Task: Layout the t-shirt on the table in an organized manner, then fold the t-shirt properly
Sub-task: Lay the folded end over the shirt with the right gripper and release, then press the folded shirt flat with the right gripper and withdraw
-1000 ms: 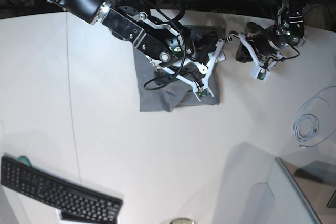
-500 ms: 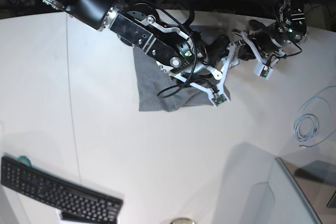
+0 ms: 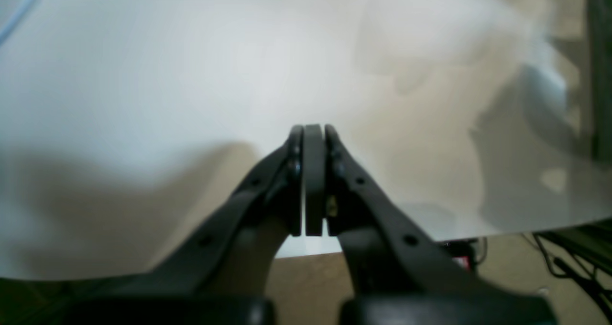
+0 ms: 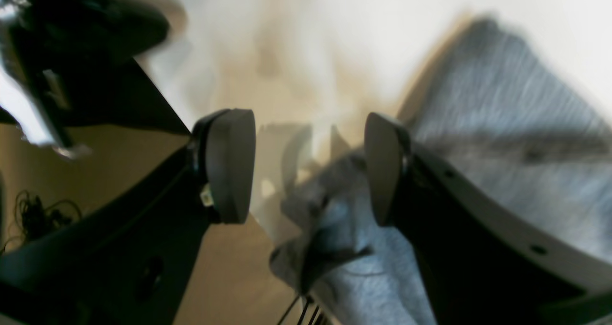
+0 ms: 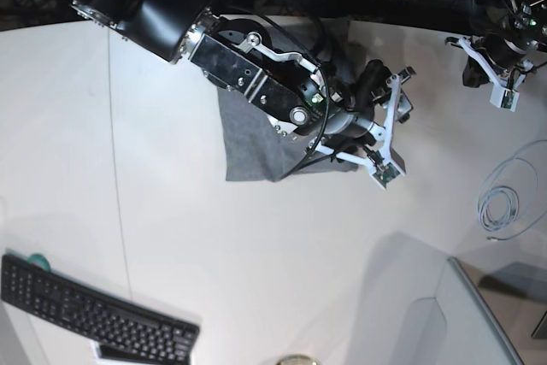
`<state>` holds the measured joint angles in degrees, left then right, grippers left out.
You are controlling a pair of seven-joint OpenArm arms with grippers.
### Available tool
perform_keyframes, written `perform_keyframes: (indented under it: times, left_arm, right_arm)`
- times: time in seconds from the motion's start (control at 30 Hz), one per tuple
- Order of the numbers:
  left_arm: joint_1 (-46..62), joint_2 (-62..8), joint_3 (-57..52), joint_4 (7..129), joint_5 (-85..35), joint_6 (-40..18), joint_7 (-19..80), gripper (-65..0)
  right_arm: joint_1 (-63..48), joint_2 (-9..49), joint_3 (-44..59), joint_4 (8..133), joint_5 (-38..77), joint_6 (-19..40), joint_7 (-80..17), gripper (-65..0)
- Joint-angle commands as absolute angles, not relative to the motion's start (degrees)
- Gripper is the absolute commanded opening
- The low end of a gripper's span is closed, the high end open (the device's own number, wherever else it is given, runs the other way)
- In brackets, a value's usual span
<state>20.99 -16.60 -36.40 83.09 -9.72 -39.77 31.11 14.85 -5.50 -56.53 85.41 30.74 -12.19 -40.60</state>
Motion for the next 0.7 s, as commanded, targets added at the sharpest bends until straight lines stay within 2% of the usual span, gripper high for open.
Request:
perform_keyframes:
  times: [0.0,0.13,0.23,0.3,0.4,0.5,0.57,0.67]
  left_arm:
    - [21.0,-17.6,-37.0,82.9,-10.4,-40.0,30.4,-65.0]
    - [21.0,-17.6,-37.1,81.1,-10.4,-40.0,30.1,-65.0]
    - [21.1,-17.6,-37.1,80.5,-10.5,-40.0,30.0,-65.0]
    - [21.1,-17.5,-38.5,80.6,-10.5,-40.0,30.0,-65.0]
    - [21.0,-17.5,-39.5,80.8,-10.5,-40.0,30.0,-65.0]
    - [20.9,-17.6,-39.5,81.1,-10.5,-40.0,30.0,-65.0]
    - [20.9,-17.8,-39.6,80.9,-10.5,-40.0,30.0,-65.0]
    - [21.5,-18.9,-40.9,80.6,-10.5,-40.0,30.0,-65.0]
  right_arm:
    - [16.1,-5.3,-56.0,90.6,31.4,-11.6,-40.0,-31.7]
    - [15.9,1.6,-54.1,107.5,31.4,-19.1,-49.5,-31.7]
    - [12.5,6.3,-49.5,110.8,31.8,-24.4,-53.7,-32.7]
    - [9.3,8.5,-46.2,109.6,31.6,-23.5,-53.7,-41.7]
    - [5.5,9.4,-43.6,106.6,31.4,-20.0,-53.6,-64.4]
    - [3.1,9.4,-42.2,103.6,31.3,-19.0,-53.2,-62.7]
    - [2.0,9.5,-42.3,101.9,31.3,-19.0,-50.9,-65.0]
    - [1.4,9.4,-42.6,97.9,31.4,-18.9,-48.6,-65.0]
